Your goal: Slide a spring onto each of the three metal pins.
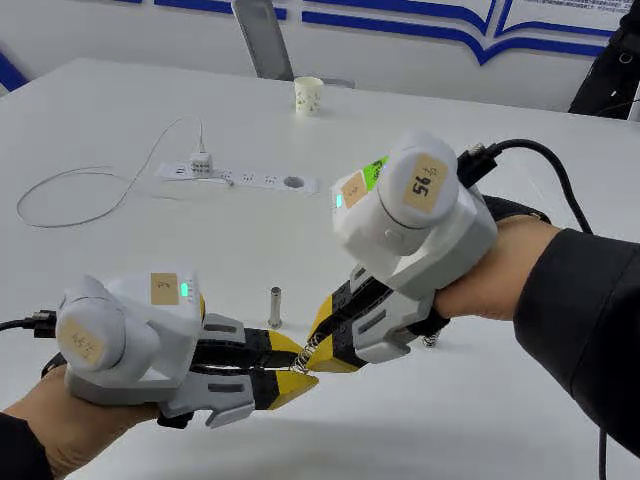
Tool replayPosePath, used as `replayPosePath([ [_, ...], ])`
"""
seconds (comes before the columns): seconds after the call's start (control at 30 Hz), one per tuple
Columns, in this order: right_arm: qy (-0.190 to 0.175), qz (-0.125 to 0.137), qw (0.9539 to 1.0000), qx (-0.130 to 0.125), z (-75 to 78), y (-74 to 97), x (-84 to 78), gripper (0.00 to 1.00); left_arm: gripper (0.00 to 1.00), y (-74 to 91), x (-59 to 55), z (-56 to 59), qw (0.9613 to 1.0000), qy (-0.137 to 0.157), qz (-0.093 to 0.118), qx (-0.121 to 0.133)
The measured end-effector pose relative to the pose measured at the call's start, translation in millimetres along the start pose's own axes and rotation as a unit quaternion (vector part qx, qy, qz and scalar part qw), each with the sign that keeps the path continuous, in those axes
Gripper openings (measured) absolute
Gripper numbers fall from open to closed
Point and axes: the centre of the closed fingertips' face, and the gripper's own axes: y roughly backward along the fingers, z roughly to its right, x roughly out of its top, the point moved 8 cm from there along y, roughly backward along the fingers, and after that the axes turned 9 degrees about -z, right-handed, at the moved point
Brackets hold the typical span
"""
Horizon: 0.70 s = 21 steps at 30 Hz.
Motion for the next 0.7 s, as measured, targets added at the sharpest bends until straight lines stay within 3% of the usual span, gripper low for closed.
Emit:
replayPosePath([
  [0.33,0.008,-0.012,0.9999,-0.003,0.7,2.3,-0.1,0.12,0.12,-0.4,1.0,-0.2,1.0000,-0.001,-0.003,0.003],
  [0.7,0.009,-0.041,0.9989,-0.018,11.2,11.4,-14.4,0.12,0.19,12.3,-5.8,-7.5,0.9996,0.008,-0.013,0.022],
])
